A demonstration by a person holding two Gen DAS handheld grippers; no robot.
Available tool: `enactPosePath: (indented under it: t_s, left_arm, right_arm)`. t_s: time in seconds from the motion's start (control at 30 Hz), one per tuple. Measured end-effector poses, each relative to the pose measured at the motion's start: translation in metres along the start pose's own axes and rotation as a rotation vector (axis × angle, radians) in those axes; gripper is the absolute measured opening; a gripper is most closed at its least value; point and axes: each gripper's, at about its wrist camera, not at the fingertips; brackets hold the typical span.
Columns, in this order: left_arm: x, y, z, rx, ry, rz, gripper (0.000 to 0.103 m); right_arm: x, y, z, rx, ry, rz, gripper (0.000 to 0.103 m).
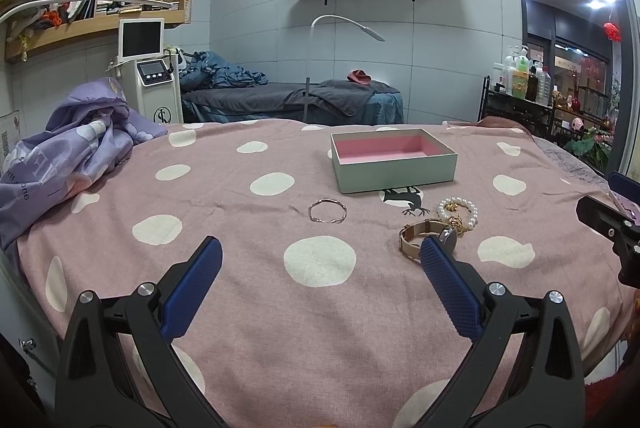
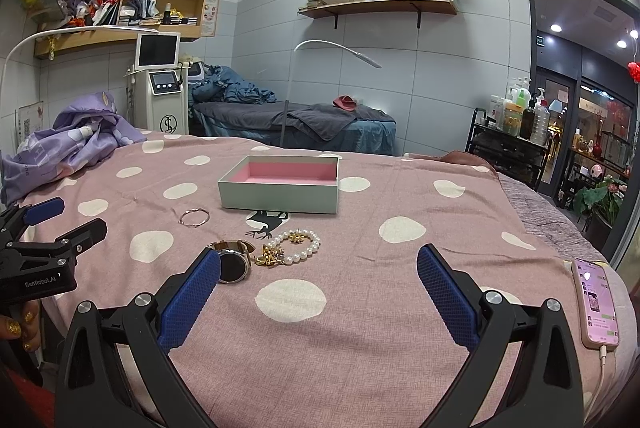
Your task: Organize jewelry
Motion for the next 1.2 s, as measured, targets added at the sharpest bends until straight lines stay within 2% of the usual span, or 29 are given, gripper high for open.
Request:
enactPosePath:
  t_s: [1.2]
  left_arm:
    - [-0.004, 0.002, -0.004, -0.01, 0.013, 0.004, 0.098]
  right_arm:
    - [0.0, 0.002, -0.004, -0.001, 0.002, 0.003, 0.096]
Point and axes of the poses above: each gripper's, at about its wrist camera, not at the fingertips, and y roughly the way its jaws point, z to its left, x to its top, and after that the axes turned 3 degrees about y, right-handed
